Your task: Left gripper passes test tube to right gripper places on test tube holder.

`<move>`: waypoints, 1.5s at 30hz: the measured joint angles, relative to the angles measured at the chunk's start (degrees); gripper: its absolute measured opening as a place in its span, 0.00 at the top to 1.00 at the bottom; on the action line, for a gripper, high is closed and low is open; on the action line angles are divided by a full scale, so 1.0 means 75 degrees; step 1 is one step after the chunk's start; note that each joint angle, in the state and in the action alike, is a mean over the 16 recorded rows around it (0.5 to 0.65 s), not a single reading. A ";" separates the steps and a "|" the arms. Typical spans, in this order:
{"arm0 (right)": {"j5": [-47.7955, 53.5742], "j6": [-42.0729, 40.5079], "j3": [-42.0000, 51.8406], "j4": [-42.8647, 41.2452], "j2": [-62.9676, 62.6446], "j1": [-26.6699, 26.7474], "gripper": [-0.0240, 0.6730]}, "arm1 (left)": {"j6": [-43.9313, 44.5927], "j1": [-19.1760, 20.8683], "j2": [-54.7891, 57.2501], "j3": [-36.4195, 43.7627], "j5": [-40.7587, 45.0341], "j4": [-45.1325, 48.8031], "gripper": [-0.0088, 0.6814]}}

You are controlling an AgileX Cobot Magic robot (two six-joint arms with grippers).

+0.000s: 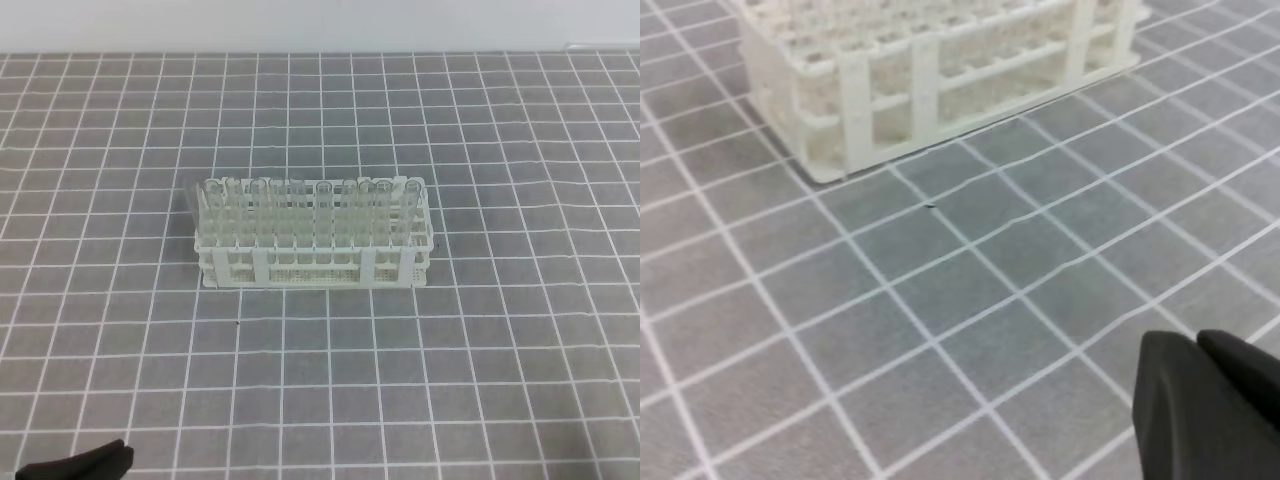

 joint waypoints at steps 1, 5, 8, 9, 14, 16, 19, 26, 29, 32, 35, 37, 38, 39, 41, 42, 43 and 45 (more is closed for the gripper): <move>0.0000 0.0000 0.0000 0.0001 0.0001 0.0000 0.98 | 0.0327 -0.0001 -0.0002 -0.0007 -0.0044 -0.0300 0.99; 0.0000 0.0000 0.0000 0.0001 0.0001 0.0000 0.98 | 0.2173 0.0001 0.0002 -0.0001 -0.0305 -0.2042 0.99; 0.0000 0.0000 0.0000 0.0001 0.0001 0.0000 0.98 | 0.3777 0.0003 0.0006 -0.0002 -0.0560 -0.3545 0.99; 0.0000 0.0000 0.0000 0.0001 0.0001 0.0000 0.98 | 0.4309 0.0003 0.0006 -0.0002 -0.0662 -0.4009 0.99; 0.0000 0.0000 0.0000 0.0001 0.0001 0.0000 0.98 | 0.6553 0.0132 -0.0044 -0.0008 -0.1108 -0.5867 0.99; 0.0000 0.0000 0.0000 0.0001 0.0002 0.0000 0.98 | 0.7149 0.0319 -0.0101 -0.0008 -0.1254 -0.6336 0.99; 0.0000 0.0000 0.0000 0.0001 0.0004 0.0000 0.98 | 0.7546 0.0854 -0.0296 0.0004 -0.1359 -0.6681 0.99; 0.0000 0.0000 0.0000 0.0001 0.0012 0.0000 0.98 | 0.7383 0.2610 -0.1287 -0.0002 -0.0939 -0.6691 0.99; -0.0001 0.0000 0.0000 0.0001 0.0015 0.0000 0.98 | 0.7236 0.3452 -0.1861 -0.0002 -0.0557 -0.6721 0.99; -0.0004 0.0000 0.0000 0.0001 0.0018 0.0000 0.98 | 0.7140 0.4113 -0.2369 -0.0008 -0.0161 -0.6714 0.99; -0.0007 0.0000 0.0000 0.0002 0.0018 0.0000 0.98 | 0.7086 0.4536 -0.2783 -0.0014 0.0203 -0.6682 0.99; -0.0009 0.0000 0.0000 0.0003 0.0018 0.0000 0.98 | 0.7052 0.4739 -0.2988 -0.0019 0.0421 -0.6657 0.99; -0.0010 0.0000 0.0000 0.0003 0.0018 0.0000 0.98 | 0.7035 0.4820 -0.3069 -0.0019 0.0538 -0.6642 0.99; -0.0011 0.0000 0.0000 0.0004 0.0018 0.0000 0.98 | 0.7017 0.4886 -0.3146 -0.0014 0.0675 -0.6619 0.99; -0.0012 0.0000 0.0000 0.0004 0.0018 0.0000 0.98 | 0.6994 0.4986 -0.3208 -0.0014 0.0932 -0.6573 0.99; -0.0013 0.0000 0.0000 0.0005 0.0018 0.0000 0.98 | 0.7001 0.5016 -0.3197 -0.0019 0.1033 -0.6546 0.99; -0.0014 0.0000 0.0000 0.0005 0.0018 0.0000 0.98 | 0.7004 0.5047 -0.3194 -0.0019 0.1134 -0.6519 0.99; -0.0015 0.0000 0.0000 0.0006 0.0018 0.0000 0.98 | 0.7009 0.5090 -0.3192 -0.0019 0.1314 -0.6465 0.99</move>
